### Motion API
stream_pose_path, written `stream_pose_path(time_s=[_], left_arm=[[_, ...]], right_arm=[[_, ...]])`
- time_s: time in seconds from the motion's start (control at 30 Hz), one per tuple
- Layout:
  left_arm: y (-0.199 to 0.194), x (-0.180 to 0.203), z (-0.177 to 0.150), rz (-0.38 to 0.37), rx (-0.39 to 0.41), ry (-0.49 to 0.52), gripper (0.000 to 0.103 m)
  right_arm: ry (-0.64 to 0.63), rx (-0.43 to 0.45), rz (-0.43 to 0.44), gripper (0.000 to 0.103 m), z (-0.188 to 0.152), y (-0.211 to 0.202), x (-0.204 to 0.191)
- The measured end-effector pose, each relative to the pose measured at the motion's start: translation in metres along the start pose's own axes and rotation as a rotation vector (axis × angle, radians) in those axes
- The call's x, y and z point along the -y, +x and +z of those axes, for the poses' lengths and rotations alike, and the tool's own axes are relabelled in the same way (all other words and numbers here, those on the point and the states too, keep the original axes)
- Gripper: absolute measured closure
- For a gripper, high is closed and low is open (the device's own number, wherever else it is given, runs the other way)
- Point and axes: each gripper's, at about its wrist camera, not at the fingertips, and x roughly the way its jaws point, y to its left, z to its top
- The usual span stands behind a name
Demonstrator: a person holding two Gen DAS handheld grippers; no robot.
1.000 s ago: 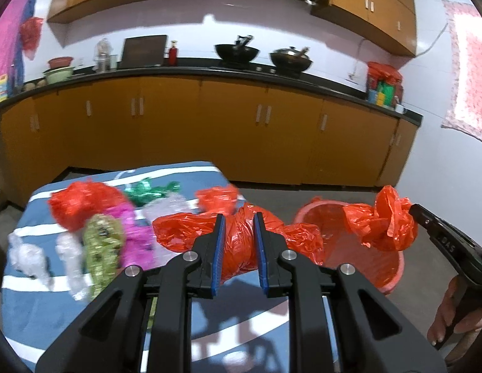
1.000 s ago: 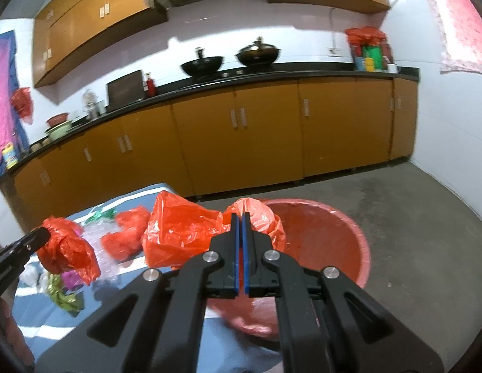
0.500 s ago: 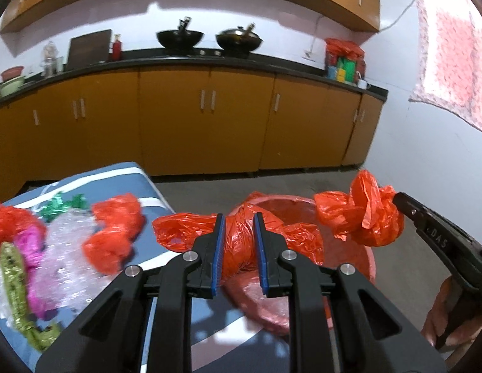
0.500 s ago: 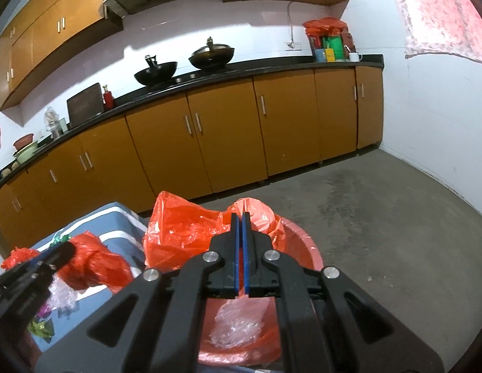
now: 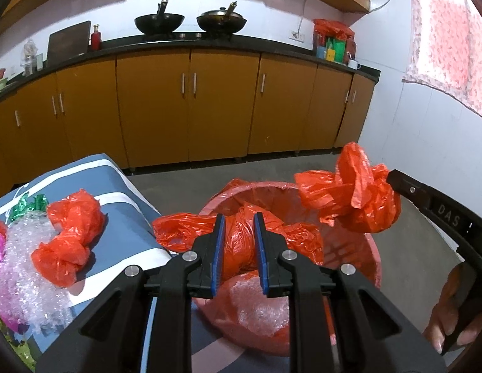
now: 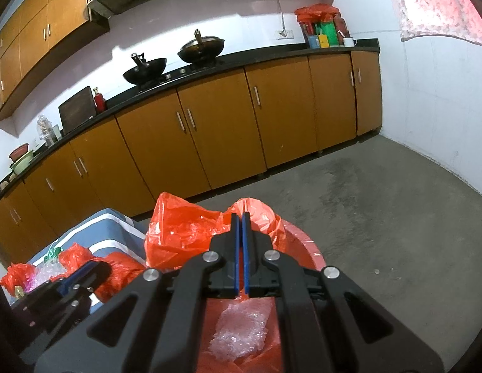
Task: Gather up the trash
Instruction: 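Carry the red bag with the left tool while the right tool carries its red bag to the basket, then open the left tool over the basket while the right tool opens there too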
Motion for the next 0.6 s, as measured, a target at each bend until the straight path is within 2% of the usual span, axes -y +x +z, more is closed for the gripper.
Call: stream_pose_path(time_s=[0.07,0.1,0.13,0.2,0.43,0.6], left_arm=[[0.003,0.000,0.000,-0.005,-0.006,-0.010,0.072],[0.005,-0.001,0.000,-0.012,-0.009,-0.017,0.061],[0.005,-0.002,-0.001,-0.011,-0.006,-0.022,0.054],[0.004,-0.003,-0.002,-0.005,-0.004,-0.022,0.052],[-0.007,-0.024,-0.006,0.040,0.005,-0.061,0.052],[-0.024,-0.037,-0.008,0.092,0.037,-0.070,0.049]], right_arm=[[0.004,-0.011,0.010,0.095,0.000,0.003,0.001],[0.006,-0.010,0.012,0.086,0.001,0.004,0.002],[0.003,-0.009,0.012,0.074,0.000,0.003,0.003],[-0.001,0.006,0.001,0.068,-0.002,0.000,0.005],[0.003,0.008,-0.031,0.068,-0.003,-0.004,0.014],[-0.015,0.004,-0.018,0.068,-0.005,-0.006,0.003]])
